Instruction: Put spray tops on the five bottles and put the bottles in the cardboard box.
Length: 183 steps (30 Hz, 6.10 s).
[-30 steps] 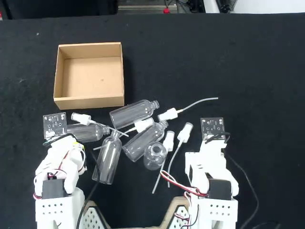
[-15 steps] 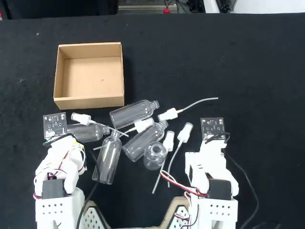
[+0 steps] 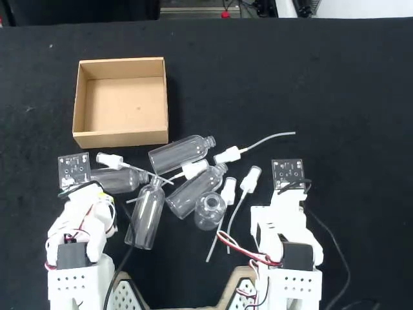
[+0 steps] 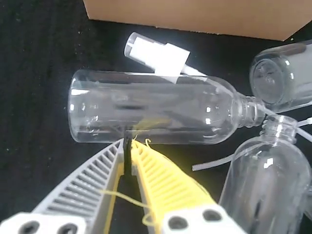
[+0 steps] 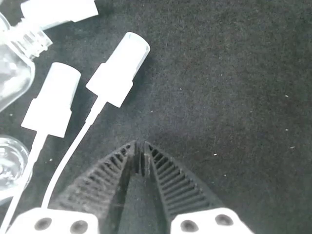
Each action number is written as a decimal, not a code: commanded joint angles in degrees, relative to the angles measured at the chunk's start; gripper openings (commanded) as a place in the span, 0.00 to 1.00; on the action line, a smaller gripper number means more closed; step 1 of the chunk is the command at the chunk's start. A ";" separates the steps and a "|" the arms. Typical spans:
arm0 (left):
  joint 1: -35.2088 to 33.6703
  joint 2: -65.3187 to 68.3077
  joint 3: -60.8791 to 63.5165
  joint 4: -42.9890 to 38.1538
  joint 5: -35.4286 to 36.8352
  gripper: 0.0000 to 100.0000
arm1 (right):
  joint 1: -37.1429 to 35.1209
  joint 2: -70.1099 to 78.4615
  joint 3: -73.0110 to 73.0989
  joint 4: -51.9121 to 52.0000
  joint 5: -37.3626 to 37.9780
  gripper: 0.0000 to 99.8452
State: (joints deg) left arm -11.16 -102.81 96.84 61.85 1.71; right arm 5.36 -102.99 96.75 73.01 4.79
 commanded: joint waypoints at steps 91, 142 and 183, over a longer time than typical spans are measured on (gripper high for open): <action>3.47 -0.18 -25.36 -5.45 -18.20 0.03 | -0.26 -3.12 -0.13 0.62 0.00 0.01; 52.26 0.18 -3.12 -25.85 -6.07 0.25 | -0.53 -3.12 -0.13 0.62 -0.09 0.01; 52.26 -0.09 0.57 -26.55 -9.58 0.23 | -0.26 -3.12 -0.13 0.62 -0.09 0.01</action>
State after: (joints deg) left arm 41.76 -102.29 96.13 34.77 -5.67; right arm 5.36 -102.99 96.75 73.27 4.79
